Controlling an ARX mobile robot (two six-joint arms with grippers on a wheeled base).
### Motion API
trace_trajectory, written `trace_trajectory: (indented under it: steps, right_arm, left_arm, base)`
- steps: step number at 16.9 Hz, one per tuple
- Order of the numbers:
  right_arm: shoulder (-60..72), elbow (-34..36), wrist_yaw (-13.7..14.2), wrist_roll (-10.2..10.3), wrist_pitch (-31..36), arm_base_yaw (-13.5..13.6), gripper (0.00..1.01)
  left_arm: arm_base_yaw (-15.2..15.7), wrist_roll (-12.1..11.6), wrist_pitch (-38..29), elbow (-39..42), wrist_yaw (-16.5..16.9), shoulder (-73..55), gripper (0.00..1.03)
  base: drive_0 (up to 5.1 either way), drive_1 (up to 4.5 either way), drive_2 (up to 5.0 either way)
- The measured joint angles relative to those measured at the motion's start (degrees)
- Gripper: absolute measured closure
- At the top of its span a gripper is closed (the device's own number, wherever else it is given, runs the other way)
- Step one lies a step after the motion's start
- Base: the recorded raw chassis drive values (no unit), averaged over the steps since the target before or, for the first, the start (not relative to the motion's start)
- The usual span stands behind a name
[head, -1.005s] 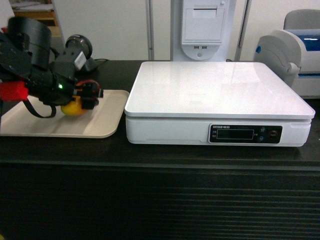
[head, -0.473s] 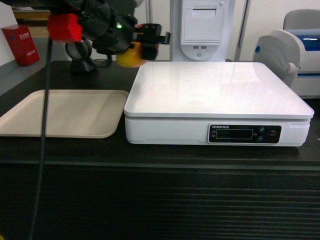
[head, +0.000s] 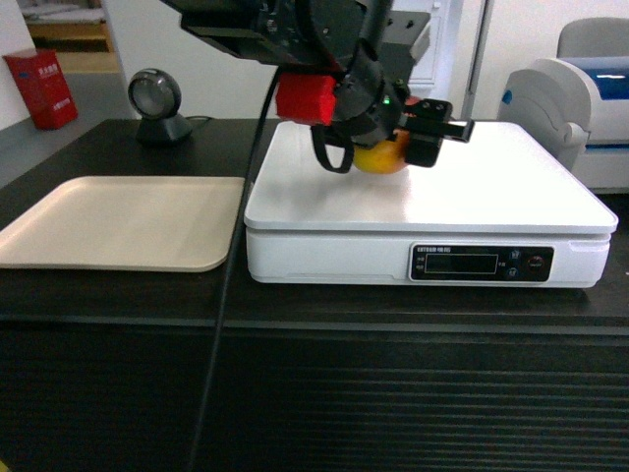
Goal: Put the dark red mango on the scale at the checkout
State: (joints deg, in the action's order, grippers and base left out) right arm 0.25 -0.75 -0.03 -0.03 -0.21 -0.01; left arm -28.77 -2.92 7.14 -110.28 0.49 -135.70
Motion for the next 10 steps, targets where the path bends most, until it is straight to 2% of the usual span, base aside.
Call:
trace_trajectory:
  steps: [4, 9, 10]
  right_arm:
    - [0.00, 0.00, 0.00, 0.00, -0.02, 0.00, 0.03]
    - [0.00, 0.00, 0.02, 0.00, 0.00, 0.00, 0.03]
    - [0.00, 0.00, 0.02, 0.00, 0.00, 0.00, 0.03]
  left_arm:
    - [-3.41, -0.09, 3.67, -7.96, -0.57, -4.57, 0.44]
    - [-4.17, -0.42, 6.88, -12.00, -1.46, -7.87, 0.44]
    - [-4.35, -0.52, 7.10, -12.20, -1.57, -7.87, 0.40]
  base:
    - [0.0, 0.00, 0.0]
    - [0.0, 0.00, 0.0]
    - [0.0, 0.00, 0.0]
